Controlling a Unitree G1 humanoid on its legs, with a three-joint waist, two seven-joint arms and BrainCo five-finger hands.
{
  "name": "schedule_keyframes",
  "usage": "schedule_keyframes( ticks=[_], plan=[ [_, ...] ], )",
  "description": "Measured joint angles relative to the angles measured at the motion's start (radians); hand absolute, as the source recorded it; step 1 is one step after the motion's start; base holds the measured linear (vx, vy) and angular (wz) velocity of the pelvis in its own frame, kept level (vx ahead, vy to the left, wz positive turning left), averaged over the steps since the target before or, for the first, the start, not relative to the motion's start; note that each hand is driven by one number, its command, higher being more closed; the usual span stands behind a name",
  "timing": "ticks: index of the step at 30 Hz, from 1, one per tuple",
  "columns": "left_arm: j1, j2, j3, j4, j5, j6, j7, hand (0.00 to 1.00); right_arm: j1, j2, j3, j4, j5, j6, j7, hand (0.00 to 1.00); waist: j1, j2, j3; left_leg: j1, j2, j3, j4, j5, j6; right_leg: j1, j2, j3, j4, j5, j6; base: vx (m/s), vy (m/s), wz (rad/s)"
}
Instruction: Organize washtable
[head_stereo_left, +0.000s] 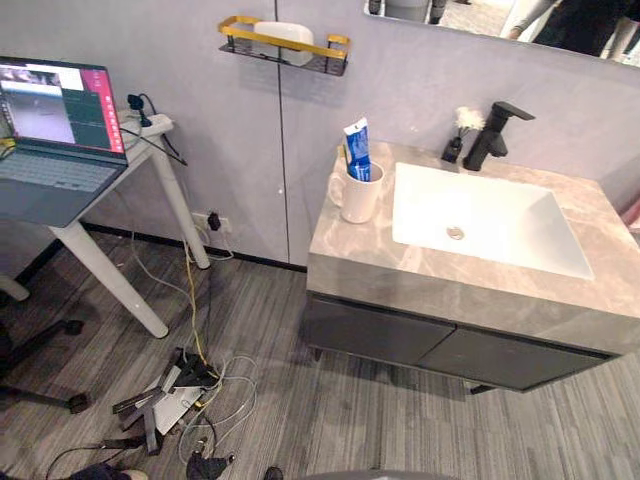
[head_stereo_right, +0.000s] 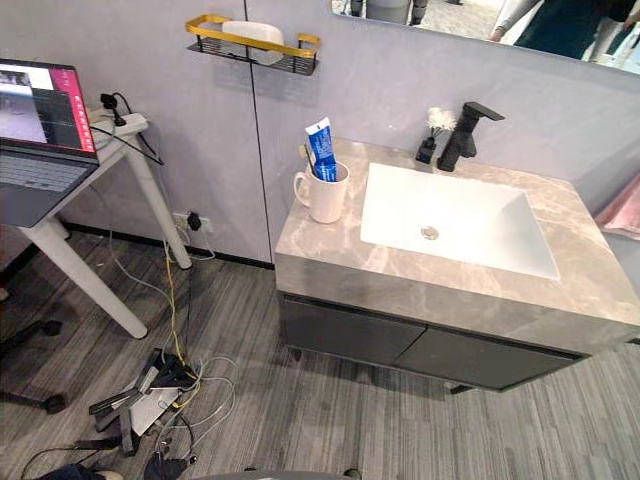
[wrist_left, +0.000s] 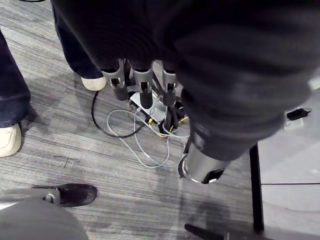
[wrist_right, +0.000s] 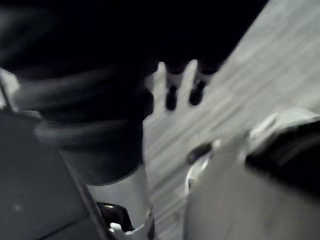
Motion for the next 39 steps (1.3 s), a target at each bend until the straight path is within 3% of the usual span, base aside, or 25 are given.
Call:
schedule_keyframes(
  ticks=[6,11,17,20,27,30,34,39],
  plan=[
    [-0.004,-0.007,-0.075,-0.182,-0.023,-0.025,0.039,1.00,0.000,0.001,0.031,0.003,-0.081,-0.009,-0.016,0.00,0.003,-0.001,0.001,0.015,-0.021,-0.048,-0.012,0.011,0.014,0.042,-0.017,-0.059,0.001,-0.012,0.014,0.04,0.028,0.33],
    [-0.006,-0.035,-0.251,-0.517,-0.135,-0.064,0.039,1.00,0.002,-0.025,0.111,-0.026,-0.171,-0.014,-0.024,0.00,0.007,0.003,0.003,0.016,-0.034,-0.061,-0.029,0.021,0.025,0.051,-0.029,-0.083,0.003,-0.016,0.016,0.01,0.021,0.10],
    [-0.057,-0.057,-0.376,-0.946,-0.139,-0.108,0.038,1.00,0.007,-0.046,0.168,-0.039,-0.225,-0.018,-0.034,0.00,0.007,0.011,0.006,0.013,-0.029,-0.069,-0.023,0.004,0.015,0.049,-0.036,-0.086,0.019,-0.031,0.013,0.01,0.002,0.04],
    [-0.164,-0.043,-0.441,-1.058,-0.182,-0.123,0.031,1.00,0.008,-0.065,0.199,-0.038,-0.238,-0.024,-0.030,0.00,0.006,0.019,0.003,-0.002,-0.031,-0.073,0.000,-0.008,0.017,0.049,-0.037,-0.089,0.019,-0.031,0.013,0.03,0.000,0.04],
    [-0.449,-0.032,-0.671,-1.115,-0.326,-0.147,-0.034,1.00,0.005,-0.093,0.198,-0.038,-0.274,-0.027,-0.007,0.00,0.000,0.048,-0.013,-0.025,-0.032,-0.082,0.029,-0.012,0.012,0.041,-0.034,-0.090,0.019,-0.033,0.009,0.02,0.000,0.03],
    [-0.490,-0.033,-0.708,-1.109,-0.371,-0.147,-0.060,1.00,0.005,-0.101,0.198,-0.035,-0.274,-0.025,-0.006,0.00,-0.004,0.056,-0.018,-0.025,-0.028,-0.073,0.032,-0.012,0.012,0.031,-0.025,-0.080,0.019,-0.034,0.009,0.01,-0.019,-0.09],
    [-0.642,-0.035,-0.753,-0.935,-0.425,-0.141,-0.075,1.00,0.004,-0.107,0.204,-0.019,-0.274,-0.014,-0.004,0.00,-0.005,0.057,-0.017,-0.024,-0.022,-0.051,0.039,-0.012,0.012,0.015,-0.023,-0.055,0.030,-0.033,0.008,-0.03,0.000,-0.15],
    [-0.769,-0.035,-0.755,-0.710,-0.434,-0.096,-0.074,1.00,0.003,-0.103,0.236,-0.060,-0.274,-0.009,0.008,0.00,-0.052,0.044,0.005,-0.022,-0.009,0.003,0.041,-0.013,0.011,-0.017,-0.021,0.003,0.041,-0.024,-0.004,-0.06,0.010,-0.34]
  ],
)
